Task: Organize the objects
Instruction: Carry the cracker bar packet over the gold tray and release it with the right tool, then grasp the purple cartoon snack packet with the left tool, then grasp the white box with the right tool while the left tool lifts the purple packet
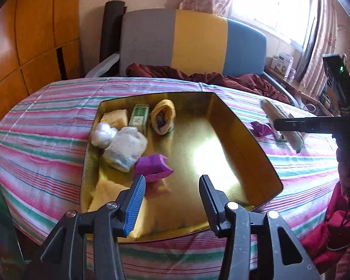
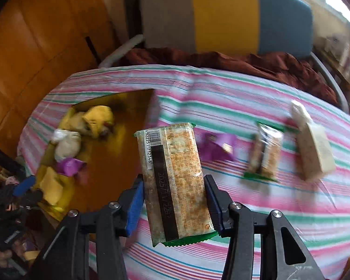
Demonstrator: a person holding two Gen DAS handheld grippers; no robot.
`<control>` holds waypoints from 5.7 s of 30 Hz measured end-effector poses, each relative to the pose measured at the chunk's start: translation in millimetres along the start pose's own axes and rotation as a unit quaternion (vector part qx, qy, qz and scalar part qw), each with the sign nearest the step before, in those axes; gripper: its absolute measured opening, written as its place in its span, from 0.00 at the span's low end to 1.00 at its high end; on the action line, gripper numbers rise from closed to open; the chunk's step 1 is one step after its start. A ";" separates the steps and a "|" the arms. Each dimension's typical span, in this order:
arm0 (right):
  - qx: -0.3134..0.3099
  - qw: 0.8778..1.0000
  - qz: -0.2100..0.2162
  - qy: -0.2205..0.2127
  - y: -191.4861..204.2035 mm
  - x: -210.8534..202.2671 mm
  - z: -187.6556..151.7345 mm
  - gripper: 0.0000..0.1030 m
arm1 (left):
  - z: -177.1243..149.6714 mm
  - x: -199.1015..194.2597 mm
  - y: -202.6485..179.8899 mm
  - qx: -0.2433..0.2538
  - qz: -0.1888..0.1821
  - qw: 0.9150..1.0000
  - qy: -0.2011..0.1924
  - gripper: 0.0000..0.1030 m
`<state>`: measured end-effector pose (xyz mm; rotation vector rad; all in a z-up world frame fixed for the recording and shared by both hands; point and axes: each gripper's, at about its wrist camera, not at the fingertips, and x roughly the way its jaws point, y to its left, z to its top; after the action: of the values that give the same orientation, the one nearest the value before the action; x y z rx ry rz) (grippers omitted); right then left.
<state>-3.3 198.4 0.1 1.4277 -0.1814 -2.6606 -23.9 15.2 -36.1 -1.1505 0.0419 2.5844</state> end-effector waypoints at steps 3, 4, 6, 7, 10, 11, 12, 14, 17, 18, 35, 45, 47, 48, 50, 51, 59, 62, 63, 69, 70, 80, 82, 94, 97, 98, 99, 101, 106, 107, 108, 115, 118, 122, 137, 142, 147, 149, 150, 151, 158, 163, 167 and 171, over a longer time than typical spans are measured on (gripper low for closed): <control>-0.035 0.999 0.025 0.008 38.8 15.1 11.1 0.49 | -1.8 -3.1 14.8 -0.018 0.011 1.000 -0.001 0.47; -0.045 0.998 0.030 0.013 50.9 22.2 14.4 0.49 | -2.1 -4.1 21.1 -0.025 0.016 1.000 -0.002 0.47; -0.066 0.997 0.038 0.030 72.4 40.0 19.1 0.49 | -2.8 -4.9 32.2 -0.038 0.025 0.999 -0.001 0.47; -0.074 0.996 0.041 0.041 82.0 50.4 21.1 0.49 | -3.4 -4.6 38.6 -0.045 0.029 0.999 0.000 0.47; -0.097 0.992 0.042 0.071 108.8 86.2 25.6 0.49 | -6.2 -3.7 52.6 -0.062 0.037 0.997 0.004 0.47; -0.101 0.991 0.038 0.078 115.4 96.6 27.1 0.49 | -6.8 -3.1 55.5 -0.066 0.038 0.997 0.005 0.47; -0.102 0.991 0.036 0.085 120.8 107.0 29.2 0.49 | -7.5 -2.5 57.9 -0.068 0.038 0.997 0.006 0.47; -0.104 0.989 0.040 0.100 130.8 126.4 32.1 0.49 | -7.8 -0.5 61.2 -0.071 0.037 0.997 0.008 0.47; -0.125 0.986 0.035 0.108 145.1 143.3 32.8 0.51 | -9.5 3.1 62.9 -0.073 0.035 0.997 0.013 0.47; -0.125 0.986 0.032 0.104 146.5 145.0 33.2 0.52 | -10.2 4.0 63.3 -0.074 0.035 0.997 0.014 0.47; -0.066 0.996 0.048 0.023 107.5 79.3 16.1 0.70 | -4.5 -11.1 40.2 -0.039 0.037 0.999 -0.008 0.47; -0.010 0.999 -0.004 -0.039 27.0 17.0 2.9 0.76 | 2.8 -18.6 2.3 0.014 0.016 1.000 -0.016 0.47; 0.007 0.998 -0.024 -0.049 4.3 5.1 2.2 0.76 | 3.3 -18.2 -6.3 0.022 0.009 1.000 -0.014 0.47; 0.016 0.998 -0.035 -0.053 -8.5 -0.6 2.1 0.77 | 4.2 -17.1 -11.4 0.028 0.006 1.000 -0.012 0.47; 0.034 0.996 -0.059 -0.061 -34.4 -11.4 2.4 0.77 | 5.2 -15.2 -21.5 0.037 -0.001 0.999 -0.007 0.47; 0.043 0.994 -0.071 -0.064 -48.0 -17.2 2.6 0.77 | 6.0 -13.9 -25.2 0.040 -0.007 0.999 -0.003 0.47; 0.164 0.962 -0.183 -0.115 -171.7 -48.1 -8.4 0.82 | 16.2 -2.5 -77.9 0.093 -0.058 0.994 0.013 0.47; 0.215 0.947 -0.203 -0.123 -211.6 -45.5 -30.2 0.82 | 21.8 1.6 -100.3 0.115 -0.072 0.991 0.015 0.47; 0.239 0.940 -0.209 -0.123 -223.7 -42.6 -39.9 0.82 | 24.2 4.3 -108.0 0.120 -0.076 0.990 0.017 0.47; 0.296 0.927 -0.199 -0.113 -249.5 -44.8 -45.6 0.80 | 43.5 28.0 -153.9 0.143 -0.105 0.984 0.031 0.47; 0.294 0.928 -0.201 -0.107 -248.5 -43.3 -45.2 0.80 | 46.2 32.0 -159.5 0.144 -0.110 0.983 0.035 0.47; 0.284 0.935 -0.181 -0.105 -239.4 -41.3 -44.9 0.82 | 83.9 88.5 -205.0 0.120 -0.143 0.978 0.097 0.47; 0.290 0.935 -0.174 -0.104 -240.8 -41.0 -45.6 0.83 | 91.7 106.1 -214.2 0.117 -0.134 0.978 0.111 0.47; 0.312 0.935 -0.131 -0.105 -246.9 -42.1 -47.6 0.83 | 106.3 192.6 -254.2 0.337 -0.089 0.920 0.181 0.76; 0.319 0.933 -0.124 -0.109 -249.5 -44.3 -48.8 0.83 | 107.0 210.0 -255.4 0.352 -0.087 0.912 0.191 0.77; 0.323 0.932 -0.122 -0.111 -250.7 -44.9 -49.7 0.83 | 107.3 213.8 -256.5 0.356 -0.090 0.910 0.192 0.77; 0.327 0.931 -0.121 -0.111 -252.1 -45.1 -50.1 0.83 | 107.4 216.7 -257.3 0.358 -0.091 0.909 0.192 0.77; 0.334 0.929 -0.118 -0.109 -255.2 -44.2 -51.1 0.83 | 106.0 225.9 -259.4 0.357 -0.100 0.907 0.201 0.77; 0.341 0.926 -0.120 -0.105 -260.0 -41.6 -52.1 0.83 | 102.6 227.5 -262.0 0.317 -0.123 0.918 0.205 0.38; 0.343 0.925 -0.122 -0.105 -261.0 -41.6 -52.2 0.83 | 98.9 223.9 -264.2 0.318 -0.121 0.918 0.203 0.36; 0.344 0.925 -0.123 -0.104 -262.1 -41.4 -52.6 0.83 | 92.7 217.5 -267.3 0.322 -0.123 0.918 0.198 0.35; 0.352 0.922 -0.124 -0.102 -265.9 -42.2 -56.1 0.83 | 51.7 174.4 -270.4 0.292 -0.125 0.931 0.178 0.35; 0.356 0.921 -0.124 -0.101 -267.3 -42.7 -58.1 0.83 | 38.8 152.3 -260.0 0.258 -0.126 0.945 0.154 0.35; 0.355 0.921 -0.127 -0.099 -266.8 -42.4 -58.3 0.83 | 8.9 122.4 -266.0 0.267 -0.126 0.949 0.110 0.35; 0.303 0.935 -0.165 -0.086 -250.6 -33.7 -50.3 0.83 | -30.0 108.0 -250.0 0.255 -0.161 0.952 0.047 0.33; 0.289 0.938 -0.170 -0.084 -245.6 -31.5 -47.9 0.83 | -29.8 111.2 -247.7 0.244 -0.173 0.953 0.045 0.33; 0.255 0.947 -0.183 -0.068 -239.3 -27.0 -29.6 0.83 | -29.6 112.7 -245.2 0.238 -0.184 0.953 0.041 0.33; 0.230 0.951 -0.200 -0.056 -240.3 -21.9 -16.5 0.84 | -29.2 112.8 -244.3 0.235 -0.187 0.953 0.041 0.33; 0.219 0.955 -0.198 -0.038 -243.2 -14.6 -9.3 0.86 | -29.5 112.6 -244.4 0.237 -0.187 0.953 0.040 0.33; 0.209 0.958 -0.197 -0.019 -245.5 -7.4 -4.7 0.86 | -29.9 112.3 -244.4 0.237 -0.188 0.952 0.038 0.33; 0.148 0.958 -0.238 0.054 -256.2 34.3 13.5 0.83 | -29.9 112.0 -244.3 0.233 -0.192 0.953 0.036 0.33; 0.126 0.965 -0.221 0.066 -244.7 34.0 8.2 0.49 | -30.0 111.6 -245.3 0.233 -0.192 0.953 0.035 0.33; 0.103 0.972 -0.200 0.069 -219.4 17.1 -8.7 0.49 | -30.4 111.9 -244.7 0.231 -0.193 0.953 0.033 0.33; 0.123 0.974 -0.178 0.070 -203.0 1.1 -38.1 0.49 | -31.8 110.8 -245.7 0.236 -0.189 0.953 0.028 0.33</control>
<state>18.5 396.5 -54.2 1.8789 -0.2748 -2.8790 1.2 274.0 -114.2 -0.9411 0.3922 2.0507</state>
